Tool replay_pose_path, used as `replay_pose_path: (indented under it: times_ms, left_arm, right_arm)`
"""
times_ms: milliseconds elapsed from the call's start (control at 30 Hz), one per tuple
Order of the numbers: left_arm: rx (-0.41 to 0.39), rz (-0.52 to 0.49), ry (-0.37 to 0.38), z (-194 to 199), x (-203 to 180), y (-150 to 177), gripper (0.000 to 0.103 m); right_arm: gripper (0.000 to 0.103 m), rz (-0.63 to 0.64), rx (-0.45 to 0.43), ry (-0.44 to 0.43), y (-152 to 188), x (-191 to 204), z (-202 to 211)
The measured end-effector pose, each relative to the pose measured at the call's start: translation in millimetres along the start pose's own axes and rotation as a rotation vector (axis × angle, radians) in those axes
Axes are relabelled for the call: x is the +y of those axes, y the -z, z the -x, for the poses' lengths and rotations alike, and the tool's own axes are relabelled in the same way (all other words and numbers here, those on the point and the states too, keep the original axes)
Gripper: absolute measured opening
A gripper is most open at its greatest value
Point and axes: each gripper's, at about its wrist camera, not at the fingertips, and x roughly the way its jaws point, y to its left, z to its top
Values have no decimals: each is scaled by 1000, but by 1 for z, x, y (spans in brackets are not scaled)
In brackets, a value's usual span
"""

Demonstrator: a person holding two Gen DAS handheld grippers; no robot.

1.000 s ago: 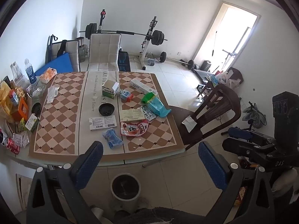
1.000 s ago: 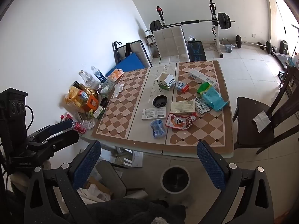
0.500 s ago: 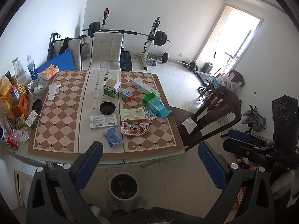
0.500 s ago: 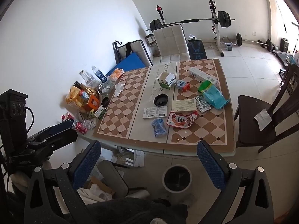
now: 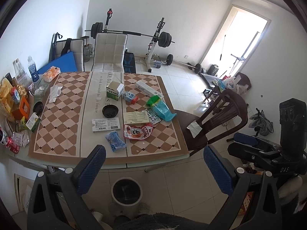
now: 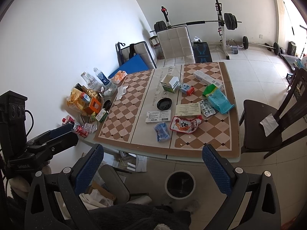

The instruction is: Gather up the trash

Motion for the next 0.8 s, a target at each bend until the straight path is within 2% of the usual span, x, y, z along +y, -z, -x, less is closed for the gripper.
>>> replay_pose_path:
  times_ms: [800]
  left_arm:
    - [-1, 8, 3, 0, 3, 2, 103]
  right_arm:
    - [103, 13, 8, -18, -3, 4, -2]
